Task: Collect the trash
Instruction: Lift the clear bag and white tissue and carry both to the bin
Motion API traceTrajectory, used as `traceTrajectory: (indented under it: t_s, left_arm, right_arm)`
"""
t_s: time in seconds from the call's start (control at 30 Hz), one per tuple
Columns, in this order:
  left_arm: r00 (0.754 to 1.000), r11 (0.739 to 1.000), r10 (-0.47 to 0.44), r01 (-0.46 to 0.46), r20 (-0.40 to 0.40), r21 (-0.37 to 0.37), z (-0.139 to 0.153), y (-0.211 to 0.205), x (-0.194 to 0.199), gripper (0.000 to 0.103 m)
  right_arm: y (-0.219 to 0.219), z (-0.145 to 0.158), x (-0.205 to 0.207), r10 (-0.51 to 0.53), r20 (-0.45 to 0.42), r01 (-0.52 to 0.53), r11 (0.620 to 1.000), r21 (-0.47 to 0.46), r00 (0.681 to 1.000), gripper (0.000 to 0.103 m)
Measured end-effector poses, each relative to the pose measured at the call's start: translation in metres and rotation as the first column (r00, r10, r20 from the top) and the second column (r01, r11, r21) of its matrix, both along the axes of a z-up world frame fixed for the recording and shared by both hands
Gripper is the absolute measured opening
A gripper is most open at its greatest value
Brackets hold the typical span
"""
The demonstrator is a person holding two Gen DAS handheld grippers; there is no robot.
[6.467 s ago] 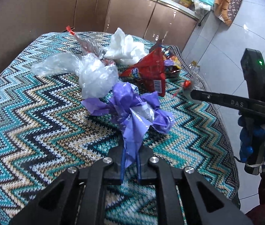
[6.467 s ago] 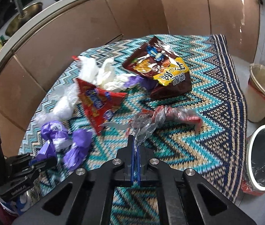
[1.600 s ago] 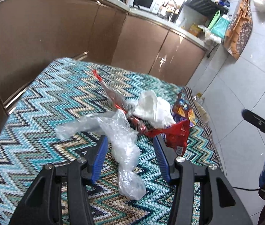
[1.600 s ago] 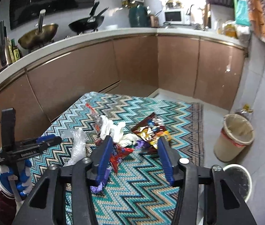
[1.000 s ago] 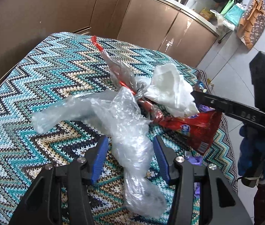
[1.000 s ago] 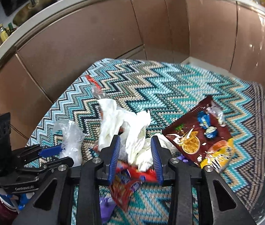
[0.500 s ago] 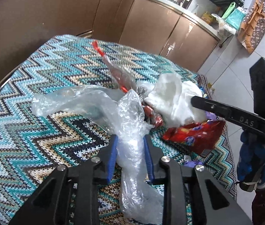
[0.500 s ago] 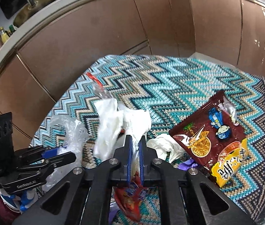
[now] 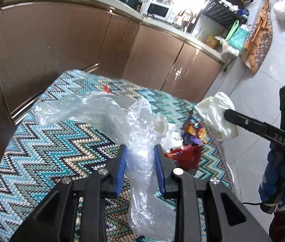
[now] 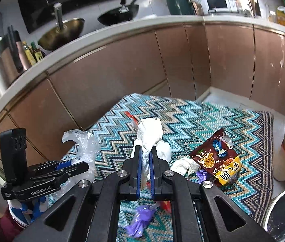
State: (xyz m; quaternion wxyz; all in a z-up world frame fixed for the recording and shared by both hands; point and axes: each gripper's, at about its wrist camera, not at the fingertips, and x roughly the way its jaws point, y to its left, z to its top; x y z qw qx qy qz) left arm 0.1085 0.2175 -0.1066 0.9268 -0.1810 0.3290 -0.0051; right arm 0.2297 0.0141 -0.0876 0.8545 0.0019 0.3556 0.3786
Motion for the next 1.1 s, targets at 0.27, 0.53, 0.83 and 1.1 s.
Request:
traceTrajectory:
  t_s: [0.27,0.53,0.83,1.1]
  left_arm:
    - [0.997,1.0,-0.011,0.01,0.08,0.012,0.03,-0.01,-0.026,0.025]
    - [0.984,0.997,-0.067,0.06,0.166,0.047,0.069,-0.046,-0.046,0.025]
    - [0.966,0.984,-0.165,0.147,0.202,0.098,0.097,-0.107,-0.047,0.025]
    - [0.928,0.946,-0.313,0.284,0.203,0.16,0.118,-0.195,-0.017,0.025]
  right_arm:
    - [-0.026,0.035,-0.049,-0.023,0.078,0.02,0.999,0.045,0.997,0.007]
    - [-0.063,0.066,-0.092,-0.08,0.166,0.068,0.995,0.076,0.983,0.007]
    - [-0.129,0.086,-0.127,-0.188,0.227,0.162,0.978,0.128,0.956,0.007]
    - [-0.2,0.083,-0.135,-0.324,0.235,0.291,0.942,0.166,0.916,0.007]
